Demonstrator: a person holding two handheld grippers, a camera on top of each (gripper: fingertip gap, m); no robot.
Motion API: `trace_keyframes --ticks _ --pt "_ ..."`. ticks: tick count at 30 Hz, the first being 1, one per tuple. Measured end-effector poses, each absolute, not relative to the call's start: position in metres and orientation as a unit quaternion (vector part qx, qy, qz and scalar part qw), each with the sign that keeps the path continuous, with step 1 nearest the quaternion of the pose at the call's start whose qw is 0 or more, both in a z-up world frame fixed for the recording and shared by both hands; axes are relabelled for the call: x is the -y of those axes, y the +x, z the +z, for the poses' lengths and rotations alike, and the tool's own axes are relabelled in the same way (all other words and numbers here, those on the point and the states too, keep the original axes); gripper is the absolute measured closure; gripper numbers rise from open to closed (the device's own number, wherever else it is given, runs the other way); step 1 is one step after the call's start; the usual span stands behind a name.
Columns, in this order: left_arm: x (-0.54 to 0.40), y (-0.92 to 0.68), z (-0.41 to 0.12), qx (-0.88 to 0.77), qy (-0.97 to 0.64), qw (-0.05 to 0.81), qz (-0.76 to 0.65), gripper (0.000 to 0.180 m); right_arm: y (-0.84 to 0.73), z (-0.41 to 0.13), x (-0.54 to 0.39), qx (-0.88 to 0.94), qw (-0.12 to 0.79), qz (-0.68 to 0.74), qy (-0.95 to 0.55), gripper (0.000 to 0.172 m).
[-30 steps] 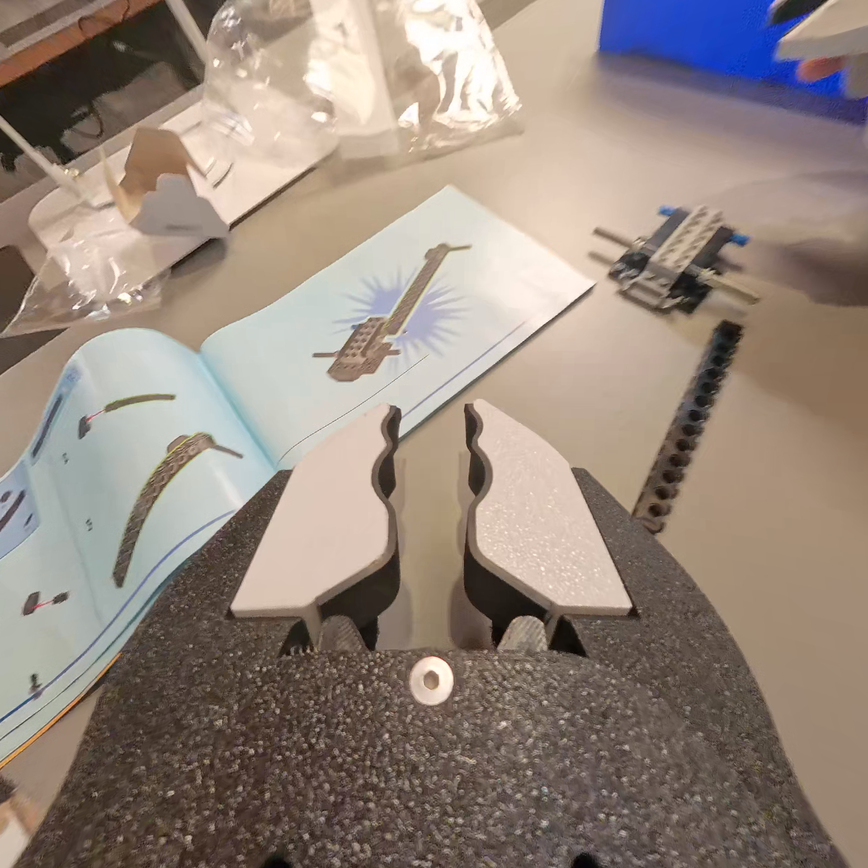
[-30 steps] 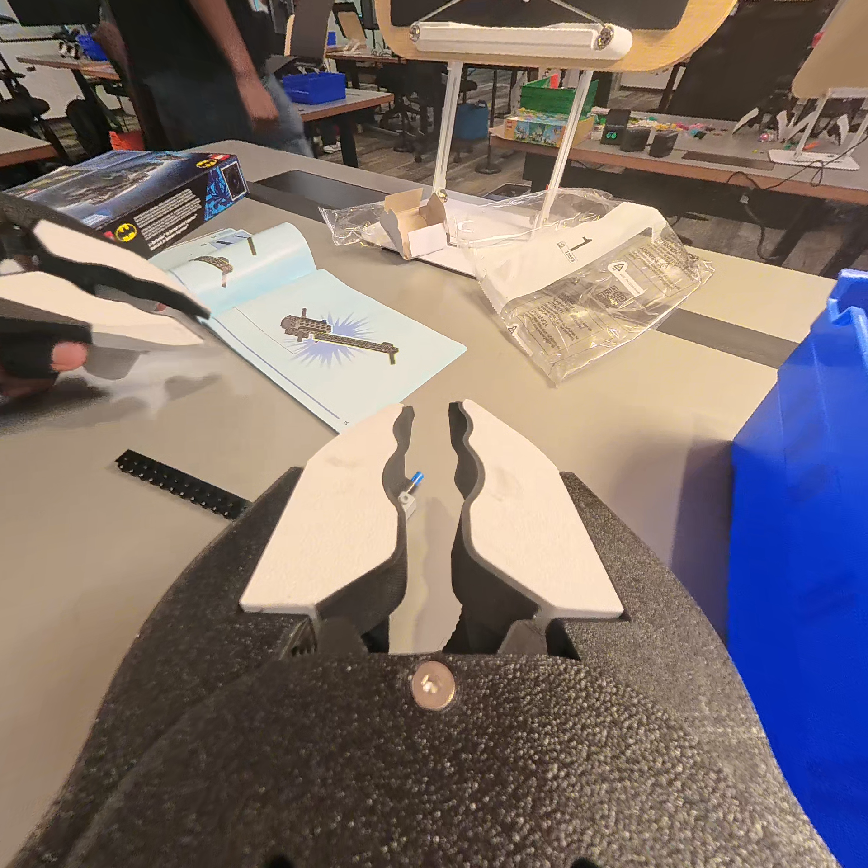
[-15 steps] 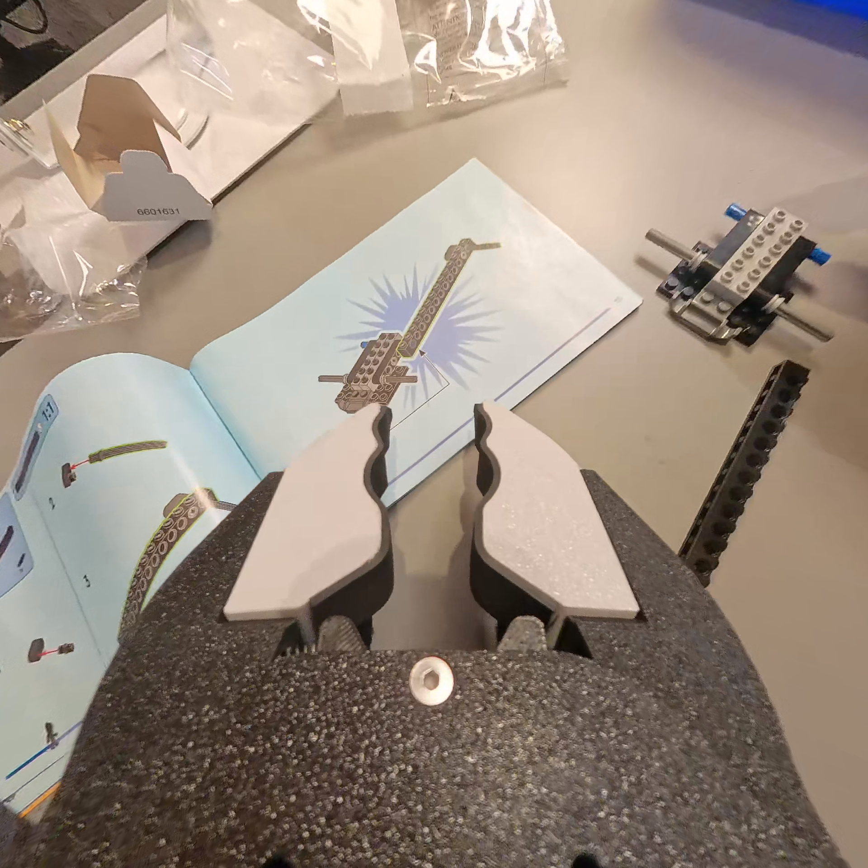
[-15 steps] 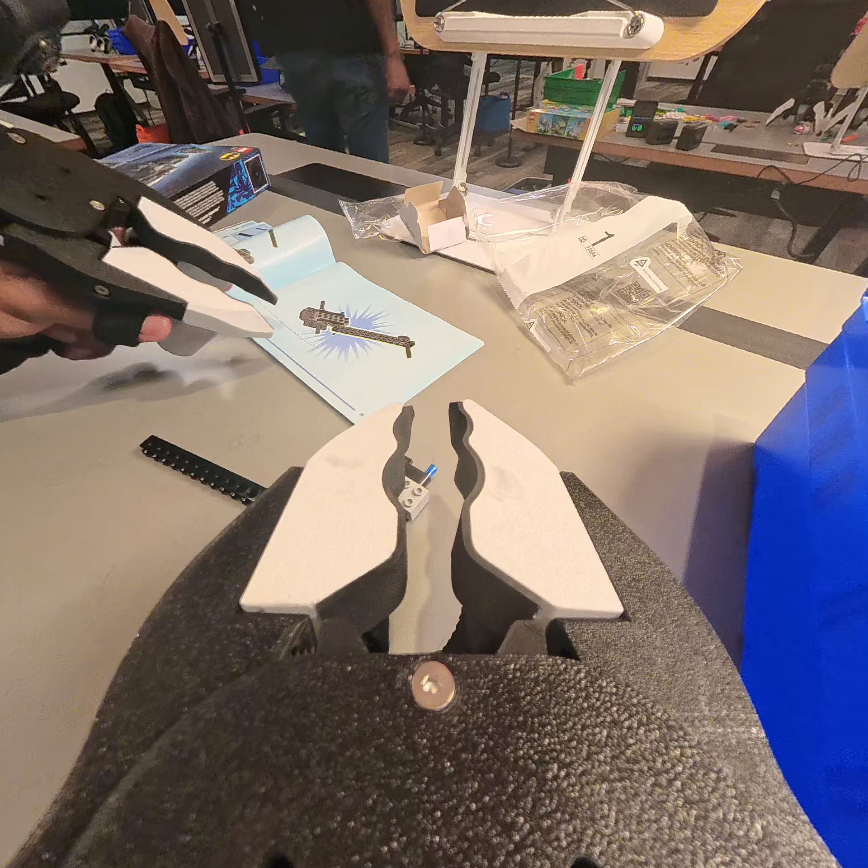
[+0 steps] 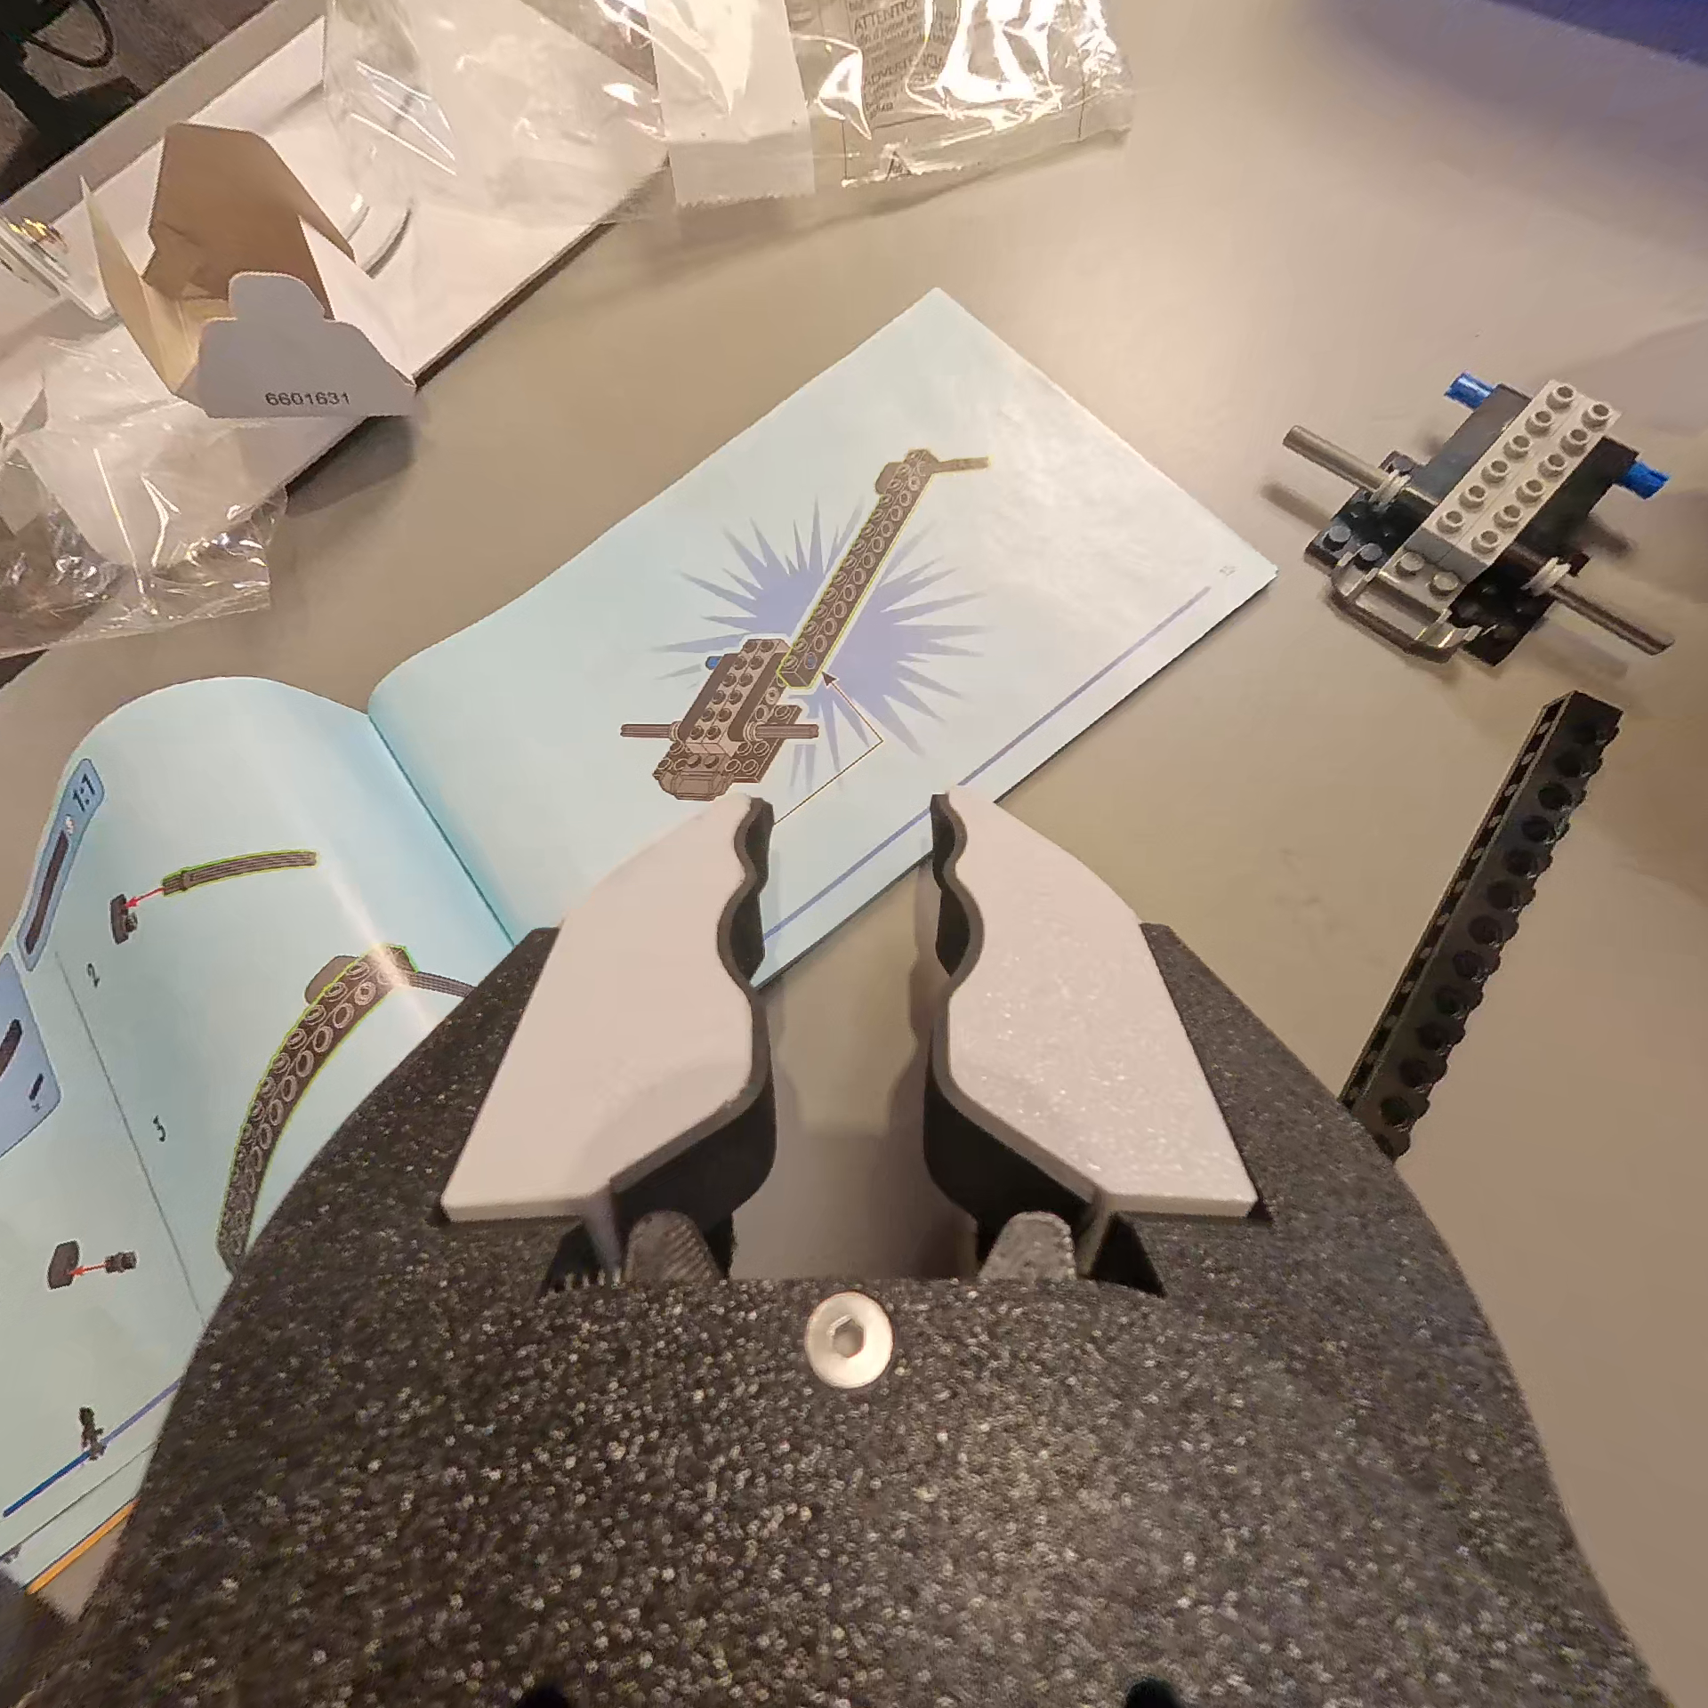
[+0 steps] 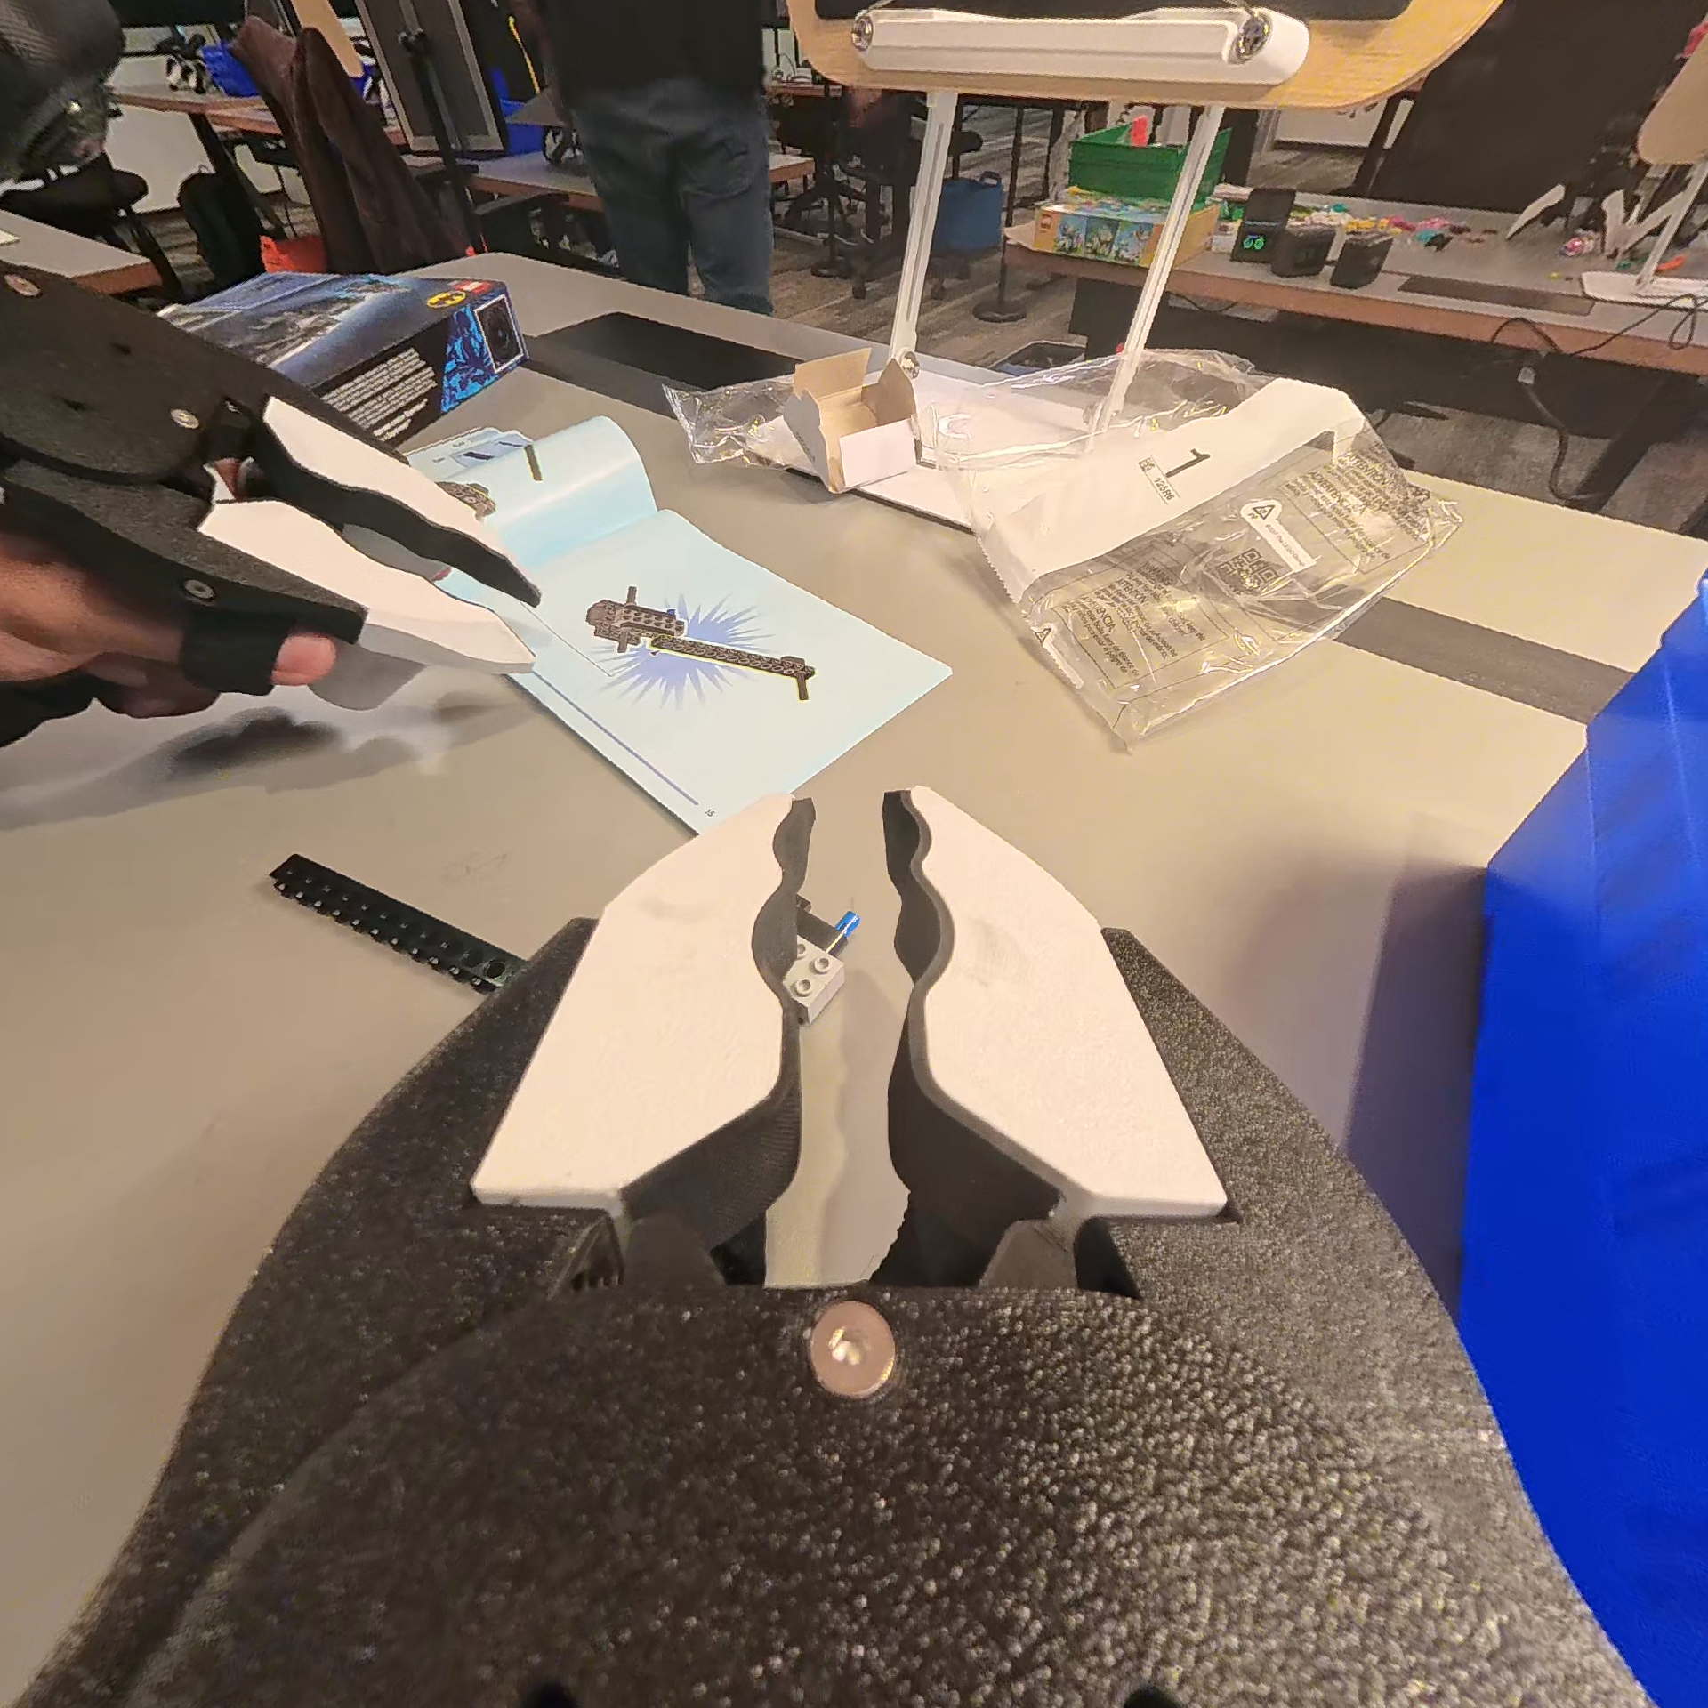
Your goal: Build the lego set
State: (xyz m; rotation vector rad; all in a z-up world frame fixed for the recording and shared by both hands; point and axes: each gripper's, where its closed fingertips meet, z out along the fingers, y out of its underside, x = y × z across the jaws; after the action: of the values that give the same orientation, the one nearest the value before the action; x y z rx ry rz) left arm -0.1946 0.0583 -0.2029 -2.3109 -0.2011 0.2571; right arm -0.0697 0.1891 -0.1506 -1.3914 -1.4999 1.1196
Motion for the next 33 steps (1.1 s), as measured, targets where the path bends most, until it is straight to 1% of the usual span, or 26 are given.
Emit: trace_keyframes --ticks 13,20,25,28,33 --pt "-0.06 -0.192 -0.207 0.08 -0.909 0.396 0.099 0.147 -0.069 -0.152 -0.188 0.594 0.392 0.439 -0.548 0.155" --pt "-0.06 -0.185 -0.206 0.071 -0.901 0.418 0.095 0.147 -0.069 -0.153 -0.18 0.601 0.387 0.436 -0.547 0.155" --pt "-0.057 -0.18 -0.197 0.06 -0.887 0.448 0.098 0.147 -0.06 -0.154 -0.157 0.613 0.371 0.443 -0.539 0.155" --pt "-0.054 -0.179 -0.192 0.06 -0.879 0.463 0.096 0.149 -0.038 -0.147 -0.14 0.621 0.374 0.453 -0.519 0.155" --pt "-0.052 -0.177 -0.192 0.064 -0.878 0.466 0.082 0.148 0.021 -0.11 -0.133 0.616 0.401 0.473 -0.486 0.155"
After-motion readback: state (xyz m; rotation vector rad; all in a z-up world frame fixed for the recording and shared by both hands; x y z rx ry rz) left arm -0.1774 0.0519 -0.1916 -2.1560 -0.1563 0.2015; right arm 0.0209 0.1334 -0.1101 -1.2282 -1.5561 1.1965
